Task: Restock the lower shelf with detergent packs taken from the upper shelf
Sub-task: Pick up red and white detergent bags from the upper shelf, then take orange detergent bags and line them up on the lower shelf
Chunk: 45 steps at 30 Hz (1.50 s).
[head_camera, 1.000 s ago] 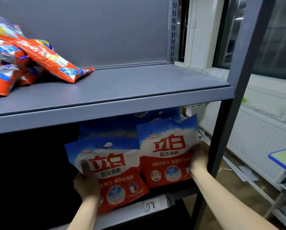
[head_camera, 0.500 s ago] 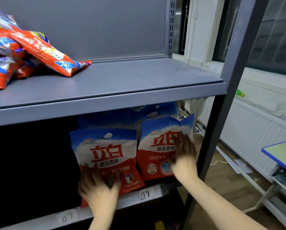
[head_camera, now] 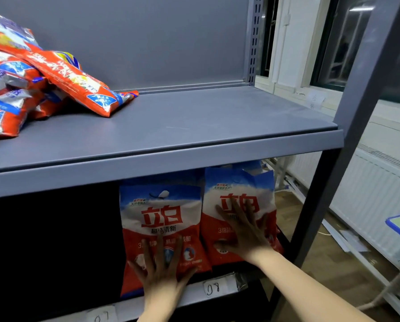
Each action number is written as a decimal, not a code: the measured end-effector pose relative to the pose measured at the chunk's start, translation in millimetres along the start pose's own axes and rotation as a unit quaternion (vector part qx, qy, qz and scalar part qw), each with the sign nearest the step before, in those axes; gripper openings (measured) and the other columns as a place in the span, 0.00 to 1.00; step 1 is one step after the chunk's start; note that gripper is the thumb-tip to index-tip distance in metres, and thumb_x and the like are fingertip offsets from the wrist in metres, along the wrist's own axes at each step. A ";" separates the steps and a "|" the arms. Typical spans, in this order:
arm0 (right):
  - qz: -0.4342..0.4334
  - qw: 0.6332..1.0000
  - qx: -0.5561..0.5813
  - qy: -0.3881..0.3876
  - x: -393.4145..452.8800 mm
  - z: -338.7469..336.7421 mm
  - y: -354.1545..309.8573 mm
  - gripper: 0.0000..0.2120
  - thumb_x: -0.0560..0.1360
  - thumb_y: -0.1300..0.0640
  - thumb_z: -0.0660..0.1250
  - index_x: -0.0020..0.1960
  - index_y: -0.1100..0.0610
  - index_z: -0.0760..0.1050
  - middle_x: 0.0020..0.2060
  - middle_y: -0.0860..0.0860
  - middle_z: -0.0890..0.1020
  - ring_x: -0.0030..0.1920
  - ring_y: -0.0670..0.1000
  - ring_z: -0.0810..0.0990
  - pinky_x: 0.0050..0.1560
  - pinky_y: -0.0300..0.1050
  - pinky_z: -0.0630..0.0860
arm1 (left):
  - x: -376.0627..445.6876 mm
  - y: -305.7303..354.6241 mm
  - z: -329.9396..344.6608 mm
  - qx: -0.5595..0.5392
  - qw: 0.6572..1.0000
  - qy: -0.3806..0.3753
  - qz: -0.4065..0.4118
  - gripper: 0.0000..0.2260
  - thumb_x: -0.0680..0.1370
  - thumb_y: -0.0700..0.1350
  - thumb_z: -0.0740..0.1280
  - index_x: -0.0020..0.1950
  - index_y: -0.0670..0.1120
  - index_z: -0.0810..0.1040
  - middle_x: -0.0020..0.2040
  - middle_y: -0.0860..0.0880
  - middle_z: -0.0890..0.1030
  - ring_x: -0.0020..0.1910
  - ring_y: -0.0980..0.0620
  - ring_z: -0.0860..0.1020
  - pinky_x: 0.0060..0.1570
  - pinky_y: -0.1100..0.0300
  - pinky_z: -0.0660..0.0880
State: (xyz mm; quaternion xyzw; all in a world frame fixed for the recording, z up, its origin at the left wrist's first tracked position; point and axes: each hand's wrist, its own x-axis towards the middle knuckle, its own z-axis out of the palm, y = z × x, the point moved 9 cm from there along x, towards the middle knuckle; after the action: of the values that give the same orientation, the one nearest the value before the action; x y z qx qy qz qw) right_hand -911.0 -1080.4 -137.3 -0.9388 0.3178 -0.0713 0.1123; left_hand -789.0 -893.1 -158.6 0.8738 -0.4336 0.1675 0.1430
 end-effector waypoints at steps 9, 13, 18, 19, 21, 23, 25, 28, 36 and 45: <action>0.001 0.994 -0.105 0.014 -35.2 2.6 3.5 0.54 0.56 0.20 0.59 0.77 0.40 0.49 0.77 0.52 0.52 0.75 0.64 0.51 0.63 0.80 0.47 | -7.1 15.1 1.4 0.034 0.996 0.013 0.077 0.30 0.75 0.66 0.55 0.76 0.61 0.55 0.79 0.45 0.51 0.70 0.28 0.60 0.61 0.21 0.52; -0.004 0.996 -0.085 0.003 -22.2 8.1 11.2 0.54 0.60 0.22 0.61 0.70 0.32 0.27 0.72 0.43 0.26 0.71 0.55 0.24 0.63 0.70 0.27 | -2.4 14.5 0.3 0.032 0.997 -0.030 0.057 0.30 0.74 0.65 0.56 0.76 0.62 0.57 0.78 0.45 0.54 0.72 0.28 0.58 0.62 0.21 0.48; -0.012 0.996 -0.075 -0.039 -25.0 5.3 9.6 0.54 0.64 0.28 0.65 0.67 0.30 0.23 0.68 0.40 0.23 0.69 0.53 0.22 0.64 0.66 0.28 | -7.0 21.2 -8.7 0.018 0.995 -0.083 0.062 0.32 0.72 0.65 0.59 0.75 0.61 0.57 0.74 0.45 0.63 0.71 0.29 0.58 0.56 0.19 0.55; -0.015 0.996 -0.072 -0.041 -27.2 3.1 9.3 0.53 0.65 0.29 0.66 0.66 0.30 0.23 0.69 0.40 0.24 0.69 0.53 0.22 0.65 0.66 0.29 | -7.1 21.8 -11.1 0.010 0.993 -0.100 0.054 0.34 0.70 0.65 0.64 0.74 0.60 0.60 0.73 0.45 0.66 0.70 0.28 0.59 0.54 0.20 0.58; -0.021 0.997 -0.068 -0.042 -33.2 -5.9 7.3 0.51 0.68 0.32 0.66 0.68 0.31 0.25 0.71 0.40 0.27 0.71 0.51 0.25 0.69 0.65 0.33 | -4.8 22.4 -17.6 0.017 0.991 -0.126 0.035 0.35 0.65 0.64 0.72 0.71 0.62 0.67 0.73 0.44 0.68 0.70 0.27 0.61 0.54 0.22 0.62; -0.027 0.998 -0.048 -0.024 -40.4 -18.6 3.1 0.46 0.70 0.36 0.66 0.73 0.33 0.34 0.75 0.41 0.35 0.74 0.50 0.32 0.73 0.63 0.39 | -5.1 19.0 -27.9 0.024 0.987 -0.158 -0.009 0.28 0.73 0.63 0.65 0.73 0.67 0.61 0.78 0.49 0.56 0.75 0.33 0.48 0.67 0.28 0.54; -0.022 1.000 -0.005 -0.009 -48.4 -31.6 -4.5 0.39 0.73 0.41 0.66 0.76 0.37 0.46 0.77 0.45 0.47 0.77 0.51 0.44 0.76 0.59 0.49 | -6.9 14.3 -34.9 -0.021 0.985 -0.164 -0.054 0.23 0.79 0.59 0.56 0.74 0.66 0.57 0.77 0.51 0.58 0.76 0.43 0.54 0.71 0.44 0.59; 0.004 0.999 0.049 -0.013 -60.0 -49.4 -17.2 0.29 0.75 0.42 0.62 0.73 0.45 0.62 0.68 0.51 0.72 0.65 0.52 0.72 0.64 0.50 0.71 | -3.8 20.2 -68.5 -0.053 0.989 -0.120 -0.075 0.16 0.79 0.55 0.54 0.66 0.58 0.72 0.58 0.53 0.79 0.56 0.53 0.77 0.52 0.58 0.70; -0.099 0.987 0.115 0.058 -96.1 -116.5 -85.8 0.21 0.77 0.43 0.61 0.68 0.45 0.68 0.66 0.43 0.73 0.67 0.45 0.70 0.66 0.43 0.67 | -12.4 23.5 -165.0 -0.059 0.994 -0.010 -0.088 0.12 0.79 0.58 0.54 0.49 0.57 0.76 0.47 0.58 0.81 0.47 0.59 0.78 0.46 0.62 0.70; -0.234 0.950 0.163 0.127 -128.1 -220.8 -172.3 0.12 0.76 0.43 0.62 0.59 0.41 0.74 0.52 0.35 0.76 0.55 0.37 0.74 0.55 0.38 0.72 | -18.4 -2.0 -304.8 -0.084 0.990 0.043 -0.102 0.14 0.78 0.61 0.57 0.52 0.56 0.78 0.49 0.59 0.82 0.49 0.57 0.79 0.50 0.57 0.75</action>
State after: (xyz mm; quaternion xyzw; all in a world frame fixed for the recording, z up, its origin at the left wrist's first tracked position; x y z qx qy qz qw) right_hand -957.3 -905.4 111.8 -0.9389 0.0849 -0.2648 0.2029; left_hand -849.3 -758.4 108.7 0.8904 -0.3480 0.1521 0.2509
